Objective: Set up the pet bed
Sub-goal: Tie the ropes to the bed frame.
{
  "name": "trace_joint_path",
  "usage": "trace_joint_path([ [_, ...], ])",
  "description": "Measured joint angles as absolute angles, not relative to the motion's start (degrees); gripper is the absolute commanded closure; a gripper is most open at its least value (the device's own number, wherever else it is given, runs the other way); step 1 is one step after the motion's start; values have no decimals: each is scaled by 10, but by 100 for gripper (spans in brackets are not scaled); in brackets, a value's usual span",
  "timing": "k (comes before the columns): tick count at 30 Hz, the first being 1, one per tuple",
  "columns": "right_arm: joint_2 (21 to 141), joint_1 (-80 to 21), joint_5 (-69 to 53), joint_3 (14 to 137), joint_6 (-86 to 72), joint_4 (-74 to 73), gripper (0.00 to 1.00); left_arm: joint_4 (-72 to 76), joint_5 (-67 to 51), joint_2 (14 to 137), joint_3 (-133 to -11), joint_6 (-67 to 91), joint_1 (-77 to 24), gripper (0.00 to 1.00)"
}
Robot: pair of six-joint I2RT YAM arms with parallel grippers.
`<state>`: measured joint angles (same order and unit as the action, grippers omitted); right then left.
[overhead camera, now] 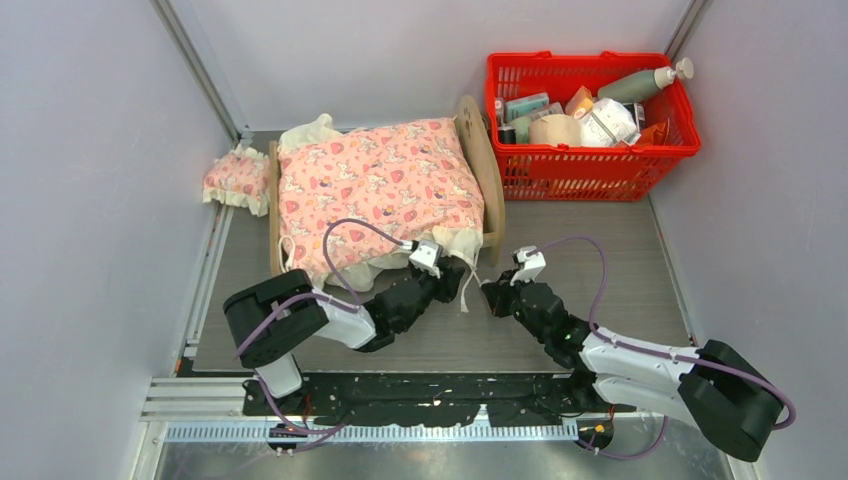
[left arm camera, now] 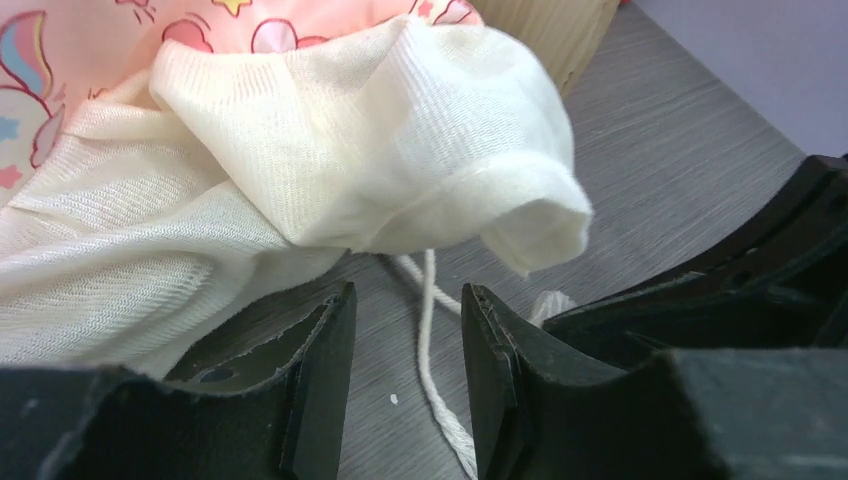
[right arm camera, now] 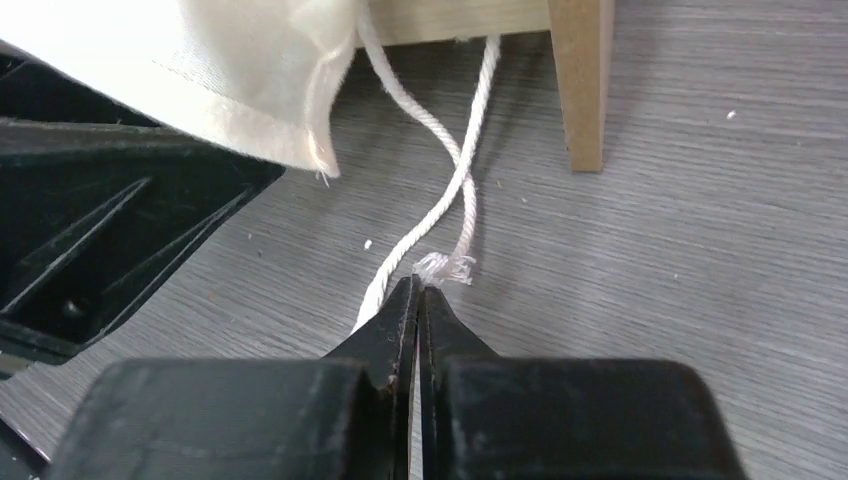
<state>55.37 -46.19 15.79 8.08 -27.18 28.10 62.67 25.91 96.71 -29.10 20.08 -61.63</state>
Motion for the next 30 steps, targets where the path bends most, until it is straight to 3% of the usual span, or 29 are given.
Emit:
trace_joint_path([
  [23,450,-463,163,49,-274,241,95,637,252,1101,-361,195,-608,33],
  [30,417,-463,162,46,-273,229,95,665,264,1130,-383,204,-598,34],
])
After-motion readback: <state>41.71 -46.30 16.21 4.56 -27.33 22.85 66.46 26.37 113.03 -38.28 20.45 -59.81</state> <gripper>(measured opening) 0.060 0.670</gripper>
